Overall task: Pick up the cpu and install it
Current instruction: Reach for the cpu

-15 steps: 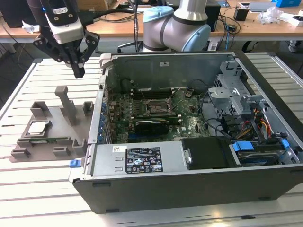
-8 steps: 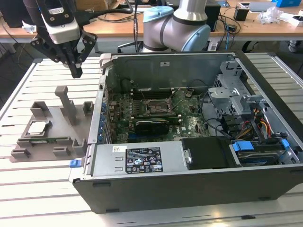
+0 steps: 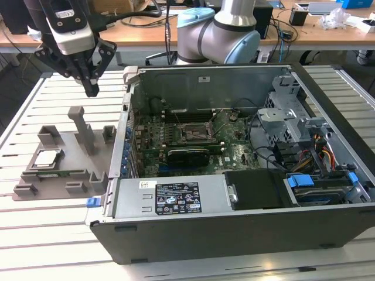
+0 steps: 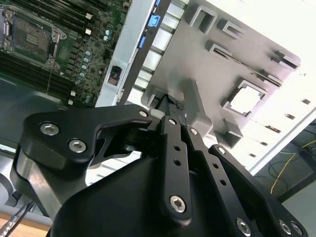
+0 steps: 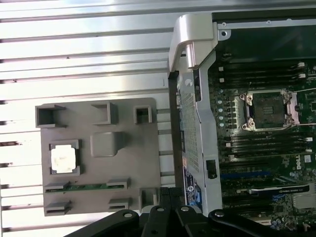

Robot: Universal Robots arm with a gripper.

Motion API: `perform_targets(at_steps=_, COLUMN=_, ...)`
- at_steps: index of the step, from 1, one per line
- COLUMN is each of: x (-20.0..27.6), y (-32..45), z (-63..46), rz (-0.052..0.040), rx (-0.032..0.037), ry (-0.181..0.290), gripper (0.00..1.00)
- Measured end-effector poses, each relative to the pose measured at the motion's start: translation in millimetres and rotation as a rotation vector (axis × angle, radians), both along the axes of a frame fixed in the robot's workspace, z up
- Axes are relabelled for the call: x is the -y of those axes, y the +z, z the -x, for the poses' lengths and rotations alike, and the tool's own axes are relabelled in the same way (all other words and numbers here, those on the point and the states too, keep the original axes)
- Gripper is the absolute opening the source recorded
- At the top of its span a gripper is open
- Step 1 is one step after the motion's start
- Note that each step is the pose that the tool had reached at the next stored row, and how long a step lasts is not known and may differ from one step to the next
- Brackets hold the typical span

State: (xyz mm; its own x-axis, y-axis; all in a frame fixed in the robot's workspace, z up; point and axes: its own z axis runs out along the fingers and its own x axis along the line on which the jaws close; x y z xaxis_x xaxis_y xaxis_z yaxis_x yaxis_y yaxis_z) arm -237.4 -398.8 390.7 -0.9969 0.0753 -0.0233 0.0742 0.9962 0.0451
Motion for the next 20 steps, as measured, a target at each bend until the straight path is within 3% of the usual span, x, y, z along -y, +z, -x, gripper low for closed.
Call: perform_targets(at_steps=20, x=0.0, y=-0.9, z=14.7, rz=0.0000, rx=0.0000, ry=0.000, gripper=0.11)
